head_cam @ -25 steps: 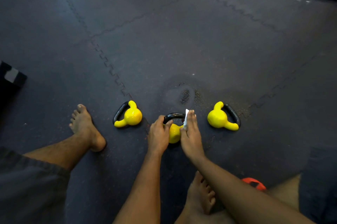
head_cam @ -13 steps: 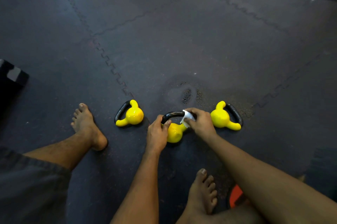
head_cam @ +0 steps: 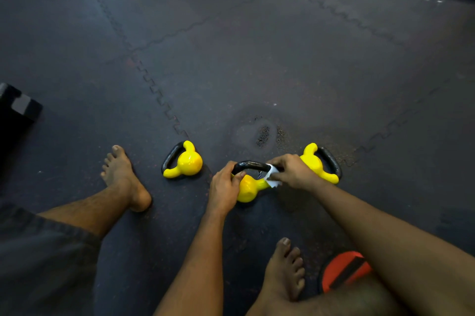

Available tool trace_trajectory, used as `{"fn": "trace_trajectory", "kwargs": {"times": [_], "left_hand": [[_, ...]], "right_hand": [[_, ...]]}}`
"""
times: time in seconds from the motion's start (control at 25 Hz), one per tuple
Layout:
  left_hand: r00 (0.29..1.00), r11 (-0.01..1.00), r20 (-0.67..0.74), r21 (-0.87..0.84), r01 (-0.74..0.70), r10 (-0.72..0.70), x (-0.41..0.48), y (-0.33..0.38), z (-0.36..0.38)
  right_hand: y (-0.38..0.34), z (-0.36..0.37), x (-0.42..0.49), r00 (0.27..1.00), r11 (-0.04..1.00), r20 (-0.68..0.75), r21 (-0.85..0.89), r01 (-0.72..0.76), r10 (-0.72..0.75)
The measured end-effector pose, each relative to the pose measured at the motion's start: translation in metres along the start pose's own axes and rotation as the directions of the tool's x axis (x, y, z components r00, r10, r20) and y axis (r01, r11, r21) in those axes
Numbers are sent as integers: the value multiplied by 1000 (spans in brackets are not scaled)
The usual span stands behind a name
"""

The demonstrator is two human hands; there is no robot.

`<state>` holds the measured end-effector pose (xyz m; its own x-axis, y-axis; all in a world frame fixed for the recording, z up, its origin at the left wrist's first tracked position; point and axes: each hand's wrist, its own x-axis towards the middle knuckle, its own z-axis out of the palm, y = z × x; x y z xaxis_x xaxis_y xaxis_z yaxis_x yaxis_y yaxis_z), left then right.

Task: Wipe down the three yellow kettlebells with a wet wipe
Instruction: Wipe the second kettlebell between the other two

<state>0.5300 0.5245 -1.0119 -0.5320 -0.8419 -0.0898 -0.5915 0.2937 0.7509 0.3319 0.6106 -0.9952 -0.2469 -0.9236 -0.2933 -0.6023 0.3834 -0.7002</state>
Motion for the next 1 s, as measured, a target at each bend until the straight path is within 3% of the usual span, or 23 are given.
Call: {"fn": "trace_trajectory", "kwargs": {"times": [0.08, 0.16, 0.28, 0.36, 0.44, 0.56, 0.68, 0.8, 1.0], "left_hand": [[1000, 1000, -17, -10, 6, -6, -2, -2, 1], [999, 1000, -31, -14, 21, -22, -2, -1, 3], [999, 1000, -19, 2, 27, -27, -1, 2, 5], [1000, 1000, -14, 12, 16, -16, -2, 2, 6], [999, 1000, -25, 14, 20, -20, -1, 1, 6], [999, 999, -25, 17, 29, -28, 2, 1, 5], [1000, 999, -4, 30, 21, -21, 3, 4, 4], [1000, 1000, 4, 1, -1, 1, 1, 2, 3], [1000, 1000, 3, -16, -9, 9, -1, 0, 0]], "right_hand": [[-4, 1, 1, 999, 1000, -32, -4, -5, 5], [-11, 21, -5, 974, 998, -217, 30, -55, 60], [-24, 58, -15, 865, 978, -474, -33, -206, 166], [-29, 65, -17, 821, 967, -539, -41, -251, 190], [-29, 56, -13, 860, 981, -504, -115, -156, 78], [-32, 34, -4, 939, 963, -326, -270, 17, -108], [-32, 29, -1, 942, 954, -279, -282, 106, -187], [-22, 39, -7, 893, 972, -391, -156, 177, -225], [5, 53, -19, 888, 962, -457, 260, 82, 48]]}}
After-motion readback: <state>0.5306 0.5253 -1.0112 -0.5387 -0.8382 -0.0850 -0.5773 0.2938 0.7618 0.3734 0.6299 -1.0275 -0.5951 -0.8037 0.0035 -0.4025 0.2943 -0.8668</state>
